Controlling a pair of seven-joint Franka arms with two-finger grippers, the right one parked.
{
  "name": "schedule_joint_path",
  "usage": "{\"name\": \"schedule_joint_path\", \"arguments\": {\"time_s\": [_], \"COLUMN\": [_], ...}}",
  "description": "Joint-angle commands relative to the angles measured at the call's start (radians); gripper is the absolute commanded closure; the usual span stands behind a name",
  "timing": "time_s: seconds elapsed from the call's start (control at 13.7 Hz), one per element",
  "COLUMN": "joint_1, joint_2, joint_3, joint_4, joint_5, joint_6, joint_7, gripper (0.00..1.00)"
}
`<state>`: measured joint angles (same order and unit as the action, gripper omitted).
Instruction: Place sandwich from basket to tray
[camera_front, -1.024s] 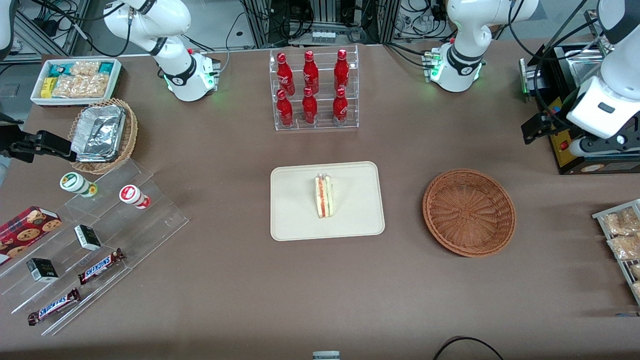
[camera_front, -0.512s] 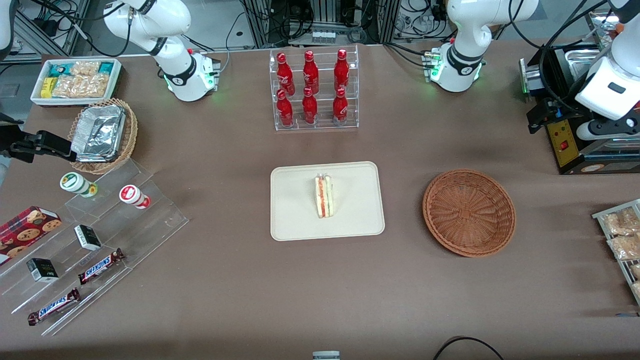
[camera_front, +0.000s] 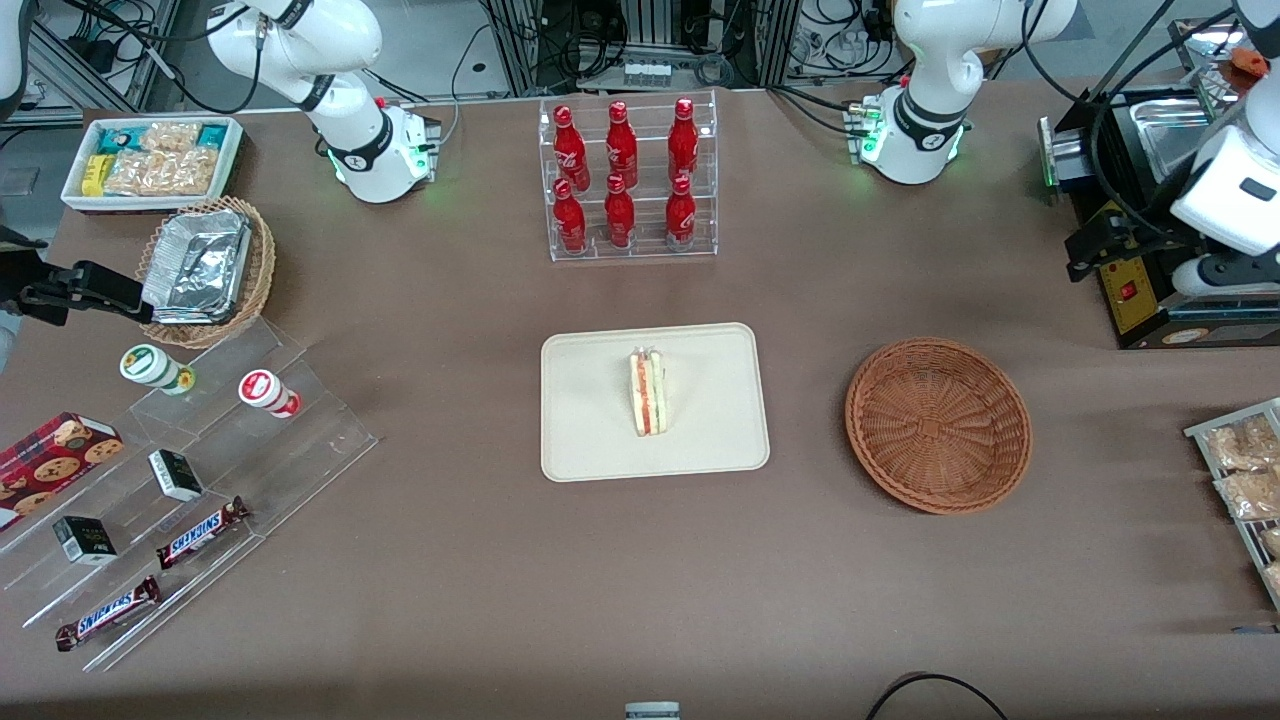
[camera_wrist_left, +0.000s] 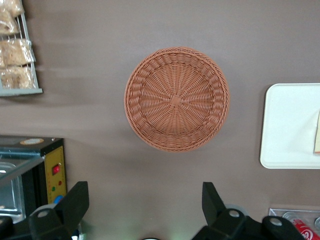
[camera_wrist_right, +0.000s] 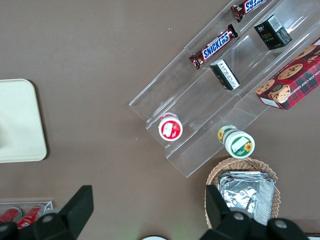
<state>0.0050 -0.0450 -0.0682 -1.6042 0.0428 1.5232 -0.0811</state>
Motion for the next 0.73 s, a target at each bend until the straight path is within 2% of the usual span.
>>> {"name": "schedule_joint_path", "arguments": {"time_s": [0.0, 0.66], "joint_1": [0.016, 0.032], "joint_2": [0.033, 0.065], "joint_3": [-0.005, -0.007], "joint_4": [0.059, 0.102], "joint_5": [-0.012, -0.017], "joint_6": [-0.035, -0.034], "joint_7": [0.078, 0.064], "gripper": [0.00, 0.00]}}
